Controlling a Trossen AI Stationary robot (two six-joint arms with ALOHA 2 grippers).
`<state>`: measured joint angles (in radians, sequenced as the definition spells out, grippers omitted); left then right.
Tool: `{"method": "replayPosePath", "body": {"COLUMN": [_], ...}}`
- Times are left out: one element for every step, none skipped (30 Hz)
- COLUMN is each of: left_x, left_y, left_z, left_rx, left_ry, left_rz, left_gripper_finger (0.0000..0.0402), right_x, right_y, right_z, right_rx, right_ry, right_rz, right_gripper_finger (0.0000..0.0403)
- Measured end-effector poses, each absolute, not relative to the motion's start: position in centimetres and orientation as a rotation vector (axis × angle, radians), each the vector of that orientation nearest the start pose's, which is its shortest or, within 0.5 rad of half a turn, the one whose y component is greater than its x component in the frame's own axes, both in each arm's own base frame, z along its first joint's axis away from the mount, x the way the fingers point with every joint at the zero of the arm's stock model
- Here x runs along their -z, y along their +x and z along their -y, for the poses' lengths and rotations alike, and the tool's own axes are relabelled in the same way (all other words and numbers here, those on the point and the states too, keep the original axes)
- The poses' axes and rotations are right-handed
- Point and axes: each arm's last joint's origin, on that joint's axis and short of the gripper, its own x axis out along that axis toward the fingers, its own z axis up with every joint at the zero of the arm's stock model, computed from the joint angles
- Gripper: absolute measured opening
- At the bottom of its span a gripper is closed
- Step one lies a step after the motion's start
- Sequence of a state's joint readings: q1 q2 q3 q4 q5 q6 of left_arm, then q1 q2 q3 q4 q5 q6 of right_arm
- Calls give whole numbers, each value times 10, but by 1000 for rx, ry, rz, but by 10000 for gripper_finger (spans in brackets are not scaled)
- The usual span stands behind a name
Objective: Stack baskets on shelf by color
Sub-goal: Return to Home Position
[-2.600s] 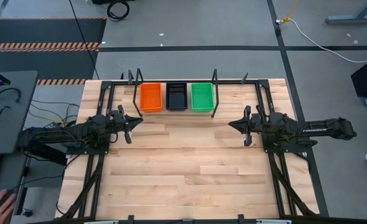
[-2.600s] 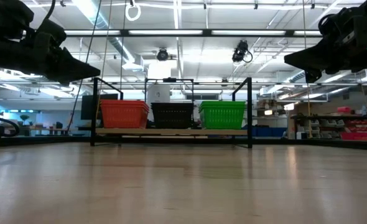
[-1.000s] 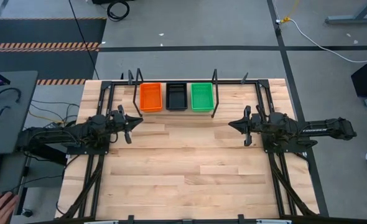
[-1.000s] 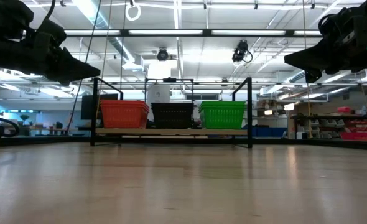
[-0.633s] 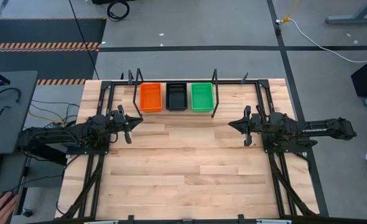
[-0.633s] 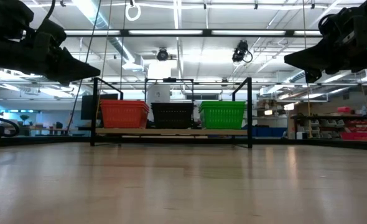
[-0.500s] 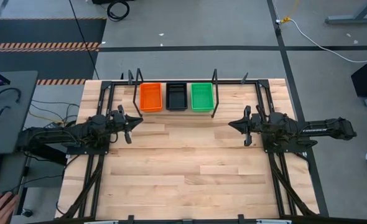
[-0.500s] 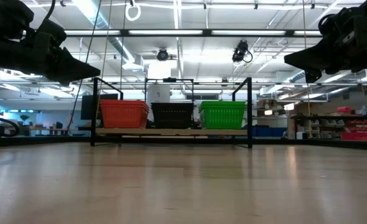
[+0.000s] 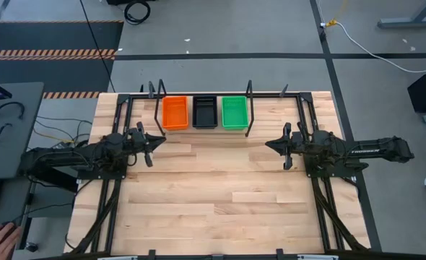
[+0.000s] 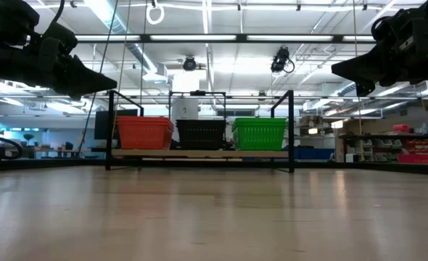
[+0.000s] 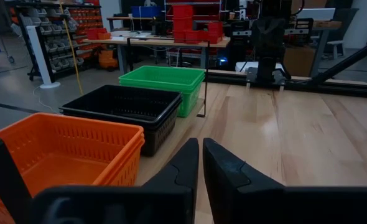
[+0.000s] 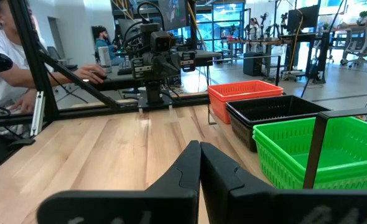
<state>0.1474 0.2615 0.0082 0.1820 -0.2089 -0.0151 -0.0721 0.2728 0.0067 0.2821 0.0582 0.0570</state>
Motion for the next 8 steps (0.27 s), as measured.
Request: {"method": "replayPosePath", "body": {"left_x": [-162,-162,-162,-162,-162,-162,-161,-162], "left_y": [111,111,111,111,111,111,111,111], "left_z": [-23,-23,-23,-23,-23,-22,-23,-23], "left_rx": [-357,-357,-357,-357,-357,-356,-356,-357], "left_ry": [-13,-13,-13,-13,-13,-13,-13,-13], "left_rz": [-69,-69,-69,-69,-69,-69,-69,-69], "left_gripper_finger": [29,30,32,33,35,36,37,38], "right_x": [-170,-170,-170,-170,-170,-170,-170,-170], "right_y": [114,114,114,114,114,114,114,114], "right_z": [10,10,10,10,10,10,10,10], "right_rx": [130,130,130,130,130,130,130,130], "right_ry": [57,57,57,57,57,57,57,57], "right_rz": [20,20,20,20,20,20,20,20], "right_gripper_finger": [13,13,13,13,13,13,13,13]}}
